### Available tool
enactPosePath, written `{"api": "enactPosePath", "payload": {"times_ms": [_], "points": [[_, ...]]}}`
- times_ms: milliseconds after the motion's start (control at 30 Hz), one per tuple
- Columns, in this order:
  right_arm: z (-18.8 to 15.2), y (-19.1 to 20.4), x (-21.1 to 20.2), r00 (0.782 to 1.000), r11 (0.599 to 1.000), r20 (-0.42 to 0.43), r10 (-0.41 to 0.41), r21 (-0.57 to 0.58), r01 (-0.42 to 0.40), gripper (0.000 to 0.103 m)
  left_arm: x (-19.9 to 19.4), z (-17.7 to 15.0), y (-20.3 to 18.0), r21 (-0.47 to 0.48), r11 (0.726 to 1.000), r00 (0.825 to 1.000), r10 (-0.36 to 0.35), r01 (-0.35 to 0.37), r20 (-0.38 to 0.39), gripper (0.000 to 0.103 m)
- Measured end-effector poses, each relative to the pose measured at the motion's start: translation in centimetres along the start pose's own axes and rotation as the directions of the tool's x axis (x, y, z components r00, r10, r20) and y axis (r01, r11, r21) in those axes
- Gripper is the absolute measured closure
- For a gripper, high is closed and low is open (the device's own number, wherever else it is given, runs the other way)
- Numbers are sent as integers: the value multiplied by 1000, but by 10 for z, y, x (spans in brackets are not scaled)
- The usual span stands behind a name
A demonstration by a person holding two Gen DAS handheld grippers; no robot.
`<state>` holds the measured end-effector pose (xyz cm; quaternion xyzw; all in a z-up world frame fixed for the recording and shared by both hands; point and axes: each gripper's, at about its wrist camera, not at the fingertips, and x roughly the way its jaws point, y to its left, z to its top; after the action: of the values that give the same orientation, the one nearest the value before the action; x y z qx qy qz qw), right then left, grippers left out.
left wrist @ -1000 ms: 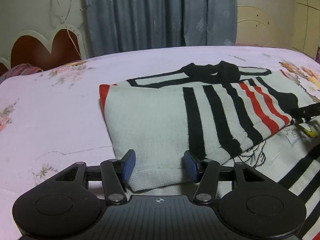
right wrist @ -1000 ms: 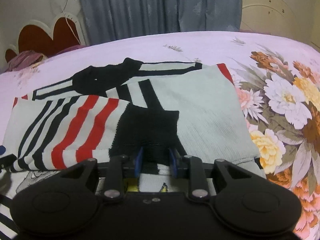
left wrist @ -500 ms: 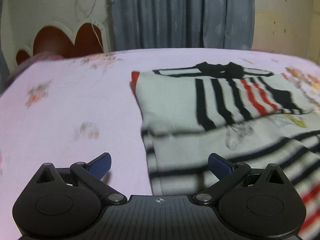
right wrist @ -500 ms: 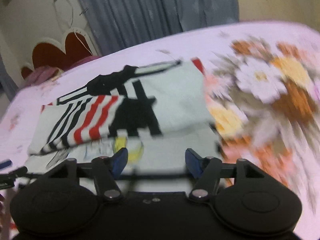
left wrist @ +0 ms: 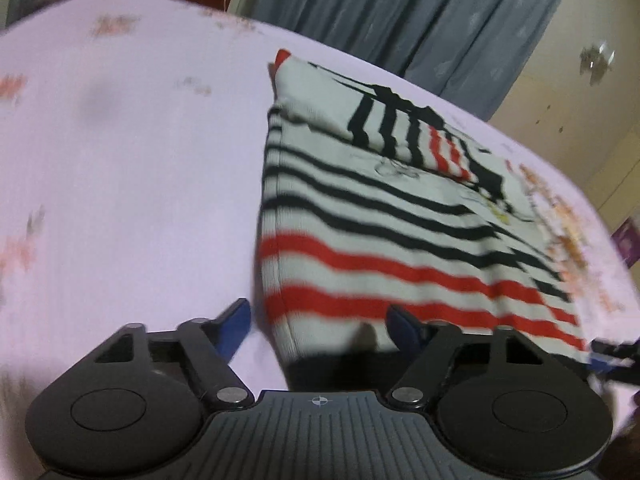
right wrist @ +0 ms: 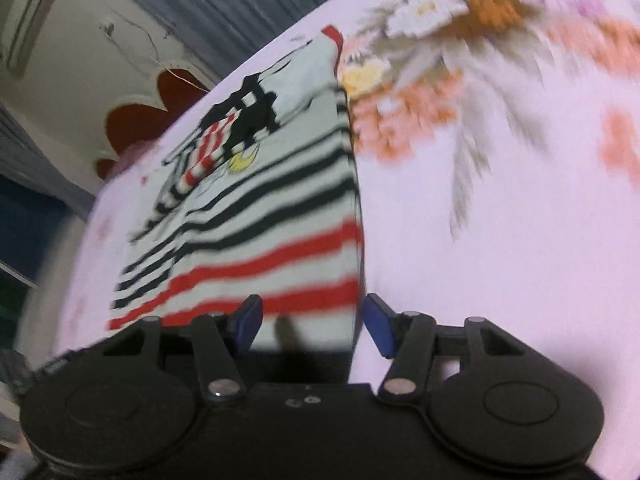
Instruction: Fold small clothes
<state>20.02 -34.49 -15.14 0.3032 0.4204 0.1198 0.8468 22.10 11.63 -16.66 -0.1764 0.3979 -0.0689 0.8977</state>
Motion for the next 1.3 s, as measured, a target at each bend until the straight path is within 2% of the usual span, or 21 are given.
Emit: {"api": "enactPosePath", "payload": {"times_ms": [33,100,167,300,433,467,500,533,633,700,767,867,967,1100,1300], "points": [[-6,-2,-3,1000,1000,-9,28,14,-28,50,-4,-6,2,-25,1000,1000,-17,17,-3,37],[-20,-4,-8,996,996,-31,86,30,-85,51,-12,-19,6,-64,996,998,-56,55,-10,47],[-30,-5,-10,990,991,-49,132,37,-130,51,-17,-27,12,-111,989,994,-103,100,-24,52],[-28,-8,-8,983,983,-55,177,67,-173,55,-13,-34,25,-204,963,983,-183,175,-19,52],[-21,-9,6,977,978,-83,198,76,-192,68,-2,-27,22,-185,960,976,-218,210,-26,53],[-20,-9,9,975,978,-89,202,77,-196,79,0,-26,19,-162,965,976,-216,209,-30,65],[-20,-10,10,974,978,-98,205,69,-198,96,4,-26,15,-133,972,978,-203,194,-52,98],[-21,-10,13,973,979,-111,202,55,-197,97,6,-28,11,-113,977,979,-191,182,-71,97],[-20,-14,-2,967,970,-79,241,32,-239,97,-8,-34,5,-66,985,987,-163,163,1,97],[-16,-19,-16,964,964,-28,263,40,-262,98,-9,-35,9,-89,984,988,-156,157,17,97],[-9,-19,-11,974,975,-52,222,16,-221,98,-4,-29,10,-112,980,986,-165,167,27,97],[14,-8,-10,965,965,3,263,4,-263,98,-5,-4,4,-116,971,976,-199,209,87,97],[54,13,-5,959,962,73,273,-36,-271,98,0,40,-1,-121,962,964,-227,244,139,97],[119,32,15,952,964,153,267,-41,-263,98,26,109,1,-161,945,950,-254,284,180,97],[207,44,76,960,974,171,222,16,-228,98,103,206,0,-168,952,961,-234,257,145,97]]}}
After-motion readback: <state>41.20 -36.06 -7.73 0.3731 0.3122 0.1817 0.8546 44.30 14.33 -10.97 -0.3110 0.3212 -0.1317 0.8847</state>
